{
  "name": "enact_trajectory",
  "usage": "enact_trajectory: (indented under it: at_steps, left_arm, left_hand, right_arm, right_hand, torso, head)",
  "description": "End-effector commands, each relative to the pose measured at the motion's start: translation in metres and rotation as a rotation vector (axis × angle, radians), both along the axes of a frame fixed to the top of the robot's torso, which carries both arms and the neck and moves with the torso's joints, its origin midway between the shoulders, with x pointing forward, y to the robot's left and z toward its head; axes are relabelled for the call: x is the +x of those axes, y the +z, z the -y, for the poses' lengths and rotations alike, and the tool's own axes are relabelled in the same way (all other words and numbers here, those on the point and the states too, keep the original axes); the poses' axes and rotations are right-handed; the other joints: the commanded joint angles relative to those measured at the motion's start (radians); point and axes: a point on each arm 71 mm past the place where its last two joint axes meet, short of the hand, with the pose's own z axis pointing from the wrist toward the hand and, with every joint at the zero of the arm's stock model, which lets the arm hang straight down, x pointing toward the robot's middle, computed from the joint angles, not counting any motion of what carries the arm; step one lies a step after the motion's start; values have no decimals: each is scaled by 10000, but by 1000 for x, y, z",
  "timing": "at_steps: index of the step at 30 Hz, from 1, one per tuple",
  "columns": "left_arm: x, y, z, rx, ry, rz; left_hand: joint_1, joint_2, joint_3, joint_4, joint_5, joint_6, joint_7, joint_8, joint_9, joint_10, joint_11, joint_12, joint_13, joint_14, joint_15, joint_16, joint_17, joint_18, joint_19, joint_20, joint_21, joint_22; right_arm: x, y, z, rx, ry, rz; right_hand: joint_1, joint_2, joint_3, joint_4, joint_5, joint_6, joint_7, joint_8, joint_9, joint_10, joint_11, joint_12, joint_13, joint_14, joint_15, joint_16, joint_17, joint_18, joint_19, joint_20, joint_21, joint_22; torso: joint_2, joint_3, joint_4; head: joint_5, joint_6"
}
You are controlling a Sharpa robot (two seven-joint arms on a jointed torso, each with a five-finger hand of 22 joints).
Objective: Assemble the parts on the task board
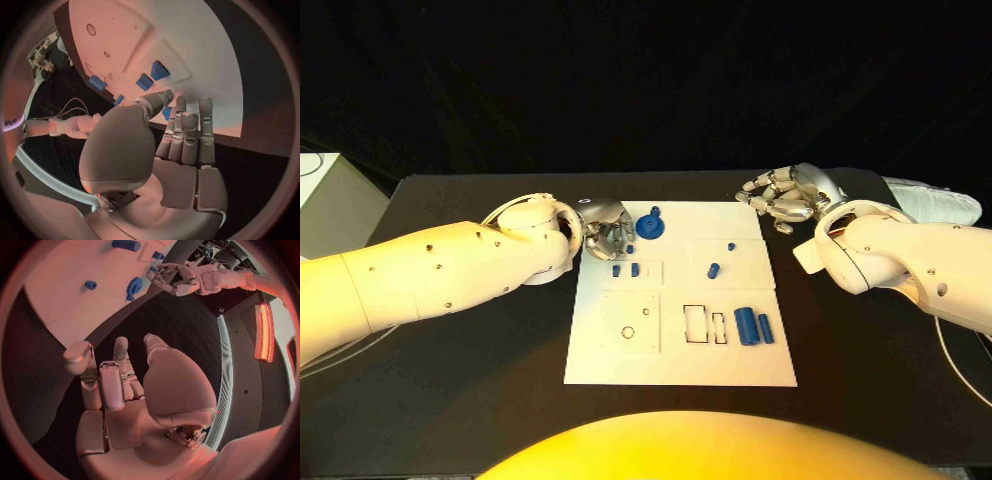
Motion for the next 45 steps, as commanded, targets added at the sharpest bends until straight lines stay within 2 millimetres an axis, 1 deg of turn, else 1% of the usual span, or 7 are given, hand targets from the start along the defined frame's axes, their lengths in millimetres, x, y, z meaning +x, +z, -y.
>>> enact_trajectory:
  at_steps: [1,5,9,13,16,22,45]
  left_arm:
    - [0,0,-3,43,109,-75]
    - [0,1,-10,-22,258,37]
    - [3,6,-20,-402,556,132]
    - [9,15,-37,-1749,1303,-224]
    - [14,22,-54,-3759,2074,-805]
    - [15,32,-70,-6850,2516,-1676]
    - [-4,41,-62,-10719,2133,-3637]
  left_hand:
    - [116,0,-58,9,-16,-101,10,-33,-17,6,-49,42,26,15,-44,61,-1,123,74,-27,-35,-10]
    - [171,50,-45,0,-9,-137,1,-11,-16,-1,-60,68,44,4,-55,56,-21,125,82,-37,-31,-7]
    - [329,172,25,-46,8,56,165,220,43,-120,-34,134,109,-44,-52,20,-99,123,113,-69,26,31]
    - [486,252,165,-140,14,227,345,399,68,-212,31,250,209,-135,-17,-80,-202,118,122,-83,134,108]
    - [543,363,408,-254,28,521,573,692,76,-710,322,302,303,-1093,192,-893,-1773,95,-137,18,248,251]
    - [315,327,742,-262,-6,189,905,834,-43,-2134,825,-624,-383,-2395,650,-3012,-2853,62,-1367,434,-471,22]
    - [123,473,-124,-89,42,154,1099,1010,-276,-1555,915,-851,-813,-2667,829,-4626,-3665,96,-1476,724,-2207,-1160]
  right_arm:
    - [0,0,1,-51,118,1]
    - [1,-1,2,-169,298,-33]
    - [1,-1,0,-589,839,104]
    - [0,-1,-2,-1308,1670,333]
    - [-2,-1,-3,-2300,2368,718]
    - [-5,1,-8,-4465,3203,1679]
    - [-13,-24,-35,-7568,3904,2126]
  right_hand:
    - [110,-100,158,-12,-206,23,-6,97,-1,-54,-125,-1142,-995,63,-51,-186,-181,143,-7,-45,-291,-149]
    - [948,-192,665,-176,-1576,141,-13,161,-5,181,-122,-2362,-2058,-32,-84,-589,-670,155,49,-57,-503,-238]
    - [1925,-533,1617,-382,-2097,396,34,68,-71,382,-73,-3729,-3209,19,-64,-682,-771,122,168,-77,-421,-159]
    - [2159,-1015,2403,-404,-2225,692,68,-97,-154,606,5,-4801,-4220,83,5,-600,-683,98,248,-28,-328,-52]
    - [2193,-1245,2830,-480,-2384,898,45,-175,-184,606,54,-5361,-4803,71,30,-623,-719,107,232,4,-405,-48]
    - [2447,-1332,3438,-809,-2344,1137,-19,-218,-189,767,28,-5712,-5297,6,4,-706,-823,141,145,-16,-605,-82]
    - [1970,-1721,3751,-934,-2503,1319,-30,-327,-212,685,82,-6100,-5839,-125,72,-1002,-1197,205,-17,15,-1029,-195]
  torso:
    - [-3,-3,-2]
    - [-4,-5,0]
    - [-10,2,-9]
    - [-24,13,-5]
    - [-38,20,6]
    - [-51,45,-8]
    - [-38,-2,23]
  head:
    - [5,2]
    - [-1,2]
    - [-4,12]
    - [23,77]
    - [-68,113]
    - [-228,208]
    - [-331,360]
